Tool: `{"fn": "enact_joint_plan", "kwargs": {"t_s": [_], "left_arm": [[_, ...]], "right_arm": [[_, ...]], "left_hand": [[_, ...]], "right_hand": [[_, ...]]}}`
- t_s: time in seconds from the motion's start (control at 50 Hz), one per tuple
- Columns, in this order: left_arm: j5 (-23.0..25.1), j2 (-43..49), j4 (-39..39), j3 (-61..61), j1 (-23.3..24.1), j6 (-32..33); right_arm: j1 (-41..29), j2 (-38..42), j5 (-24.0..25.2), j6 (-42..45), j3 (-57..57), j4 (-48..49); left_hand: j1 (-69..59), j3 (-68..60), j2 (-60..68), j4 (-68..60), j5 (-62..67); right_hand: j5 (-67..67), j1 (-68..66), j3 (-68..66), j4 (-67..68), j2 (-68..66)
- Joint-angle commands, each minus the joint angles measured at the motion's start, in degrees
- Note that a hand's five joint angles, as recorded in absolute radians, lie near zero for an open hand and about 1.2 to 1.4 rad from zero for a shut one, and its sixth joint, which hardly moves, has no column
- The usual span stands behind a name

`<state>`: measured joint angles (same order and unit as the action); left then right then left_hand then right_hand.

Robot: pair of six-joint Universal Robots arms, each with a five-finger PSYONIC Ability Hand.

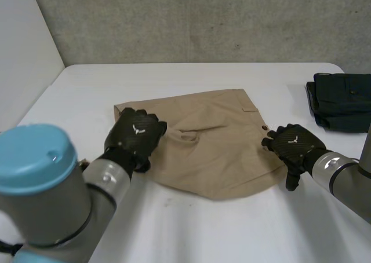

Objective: Fold the laundry.

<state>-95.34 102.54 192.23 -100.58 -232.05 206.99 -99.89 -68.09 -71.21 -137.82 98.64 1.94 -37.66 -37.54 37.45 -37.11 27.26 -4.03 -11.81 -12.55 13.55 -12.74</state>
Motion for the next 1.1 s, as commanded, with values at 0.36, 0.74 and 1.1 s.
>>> {"fn": "enact_joint_plan", "kwargs": {"t_s": [0.36, 0.74, 1.1], "left_arm": [[2.44, 10.92, 5.08, -2.35, -4.55, -0.27], [1.74, 16.91, 4.2, 6.36, -3.85, -0.44], [1.65, -9.28, -9.24, 6.27, -4.12, -0.27]], "right_arm": [[2.42, 8.24, 5.21, 4.75, -4.94, 2.98], [1.89, 10.35, 5.03, 3.96, -7.76, 2.98], [1.98, -9.5, 3.89, 0.62, -15.05, -16.07]], "left_hand": [[-2.49, -2.61, 2.71, -3.04, 2.9], [-42.34, -42.46, 42.55, -42.89, 42.74], [-42.34, -42.46, 42.55, -42.89, 42.74]], "right_hand": [[-13.55, -15.77, -15.03, 14.02, -14.83], [-65.97, -68.19, -67.45, 66.45, -67.26], [-65.97, -68.19, -67.45, 66.45, -67.26]]}}
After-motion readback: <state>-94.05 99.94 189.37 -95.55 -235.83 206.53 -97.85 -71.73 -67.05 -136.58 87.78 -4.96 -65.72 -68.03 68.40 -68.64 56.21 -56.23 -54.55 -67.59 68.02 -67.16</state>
